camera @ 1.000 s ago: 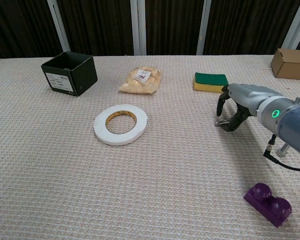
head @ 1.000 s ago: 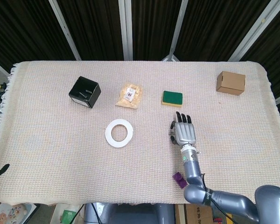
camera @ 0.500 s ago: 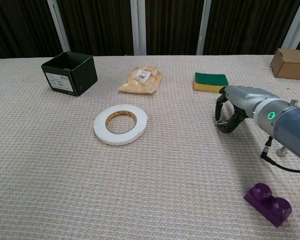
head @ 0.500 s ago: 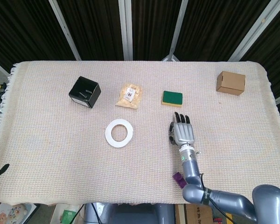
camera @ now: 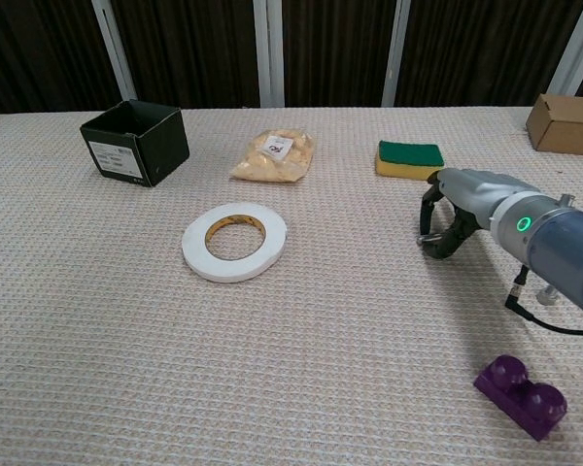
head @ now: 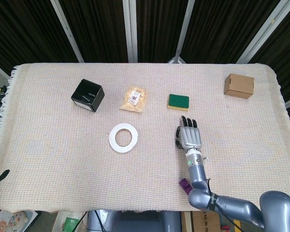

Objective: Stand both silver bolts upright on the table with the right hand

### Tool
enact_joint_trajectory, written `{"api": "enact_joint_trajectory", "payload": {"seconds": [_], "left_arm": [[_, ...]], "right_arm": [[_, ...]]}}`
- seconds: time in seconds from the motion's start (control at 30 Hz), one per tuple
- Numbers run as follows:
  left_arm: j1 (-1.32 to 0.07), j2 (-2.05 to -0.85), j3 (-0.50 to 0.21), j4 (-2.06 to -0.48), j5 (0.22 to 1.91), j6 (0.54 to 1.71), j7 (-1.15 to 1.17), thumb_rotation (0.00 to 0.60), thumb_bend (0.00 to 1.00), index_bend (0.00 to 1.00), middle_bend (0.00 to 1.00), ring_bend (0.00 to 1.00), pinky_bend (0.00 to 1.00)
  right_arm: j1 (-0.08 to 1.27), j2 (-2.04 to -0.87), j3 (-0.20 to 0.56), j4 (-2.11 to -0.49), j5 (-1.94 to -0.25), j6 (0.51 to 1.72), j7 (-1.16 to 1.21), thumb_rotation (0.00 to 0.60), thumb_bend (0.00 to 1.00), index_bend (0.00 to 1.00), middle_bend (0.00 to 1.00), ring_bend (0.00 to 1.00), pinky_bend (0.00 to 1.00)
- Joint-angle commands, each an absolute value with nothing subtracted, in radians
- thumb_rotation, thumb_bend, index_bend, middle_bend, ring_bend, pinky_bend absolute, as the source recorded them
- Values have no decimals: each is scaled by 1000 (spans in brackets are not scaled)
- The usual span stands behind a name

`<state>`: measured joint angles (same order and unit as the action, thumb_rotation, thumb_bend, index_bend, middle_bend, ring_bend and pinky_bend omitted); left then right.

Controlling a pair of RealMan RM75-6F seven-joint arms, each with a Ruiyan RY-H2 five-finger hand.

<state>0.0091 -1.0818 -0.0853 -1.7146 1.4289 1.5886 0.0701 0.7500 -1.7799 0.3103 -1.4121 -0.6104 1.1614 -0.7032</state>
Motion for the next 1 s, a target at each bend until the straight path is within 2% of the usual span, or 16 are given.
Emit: {"api": "enact_joint_trajectory", "payload": {"seconds": [0.03, 0.5, 1.0], "left_arm": [[9, -1082, -86, -1715, 1427, 1587, 70, 600, 123, 87, 63, 0, 154], [8, -1081, -87, -1715, 1424, 1586, 70, 600, 122, 87, 63, 0, 154], [8, -1080, -85, -1715, 1427, 1586, 70, 600, 122, 88, 63, 0, 154]], "right_arm": [[752, -1782, 310, -1408, -610, 1159, -702, 600, 353, 548, 23, 6, 0], [757, -1793, 314, -1394, -613, 1157, -694, 600, 352, 594, 23, 6, 0], [750, -1762, 325, -1450, -637, 1160, -662, 600, 353, 605, 23, 13, 0]]}}
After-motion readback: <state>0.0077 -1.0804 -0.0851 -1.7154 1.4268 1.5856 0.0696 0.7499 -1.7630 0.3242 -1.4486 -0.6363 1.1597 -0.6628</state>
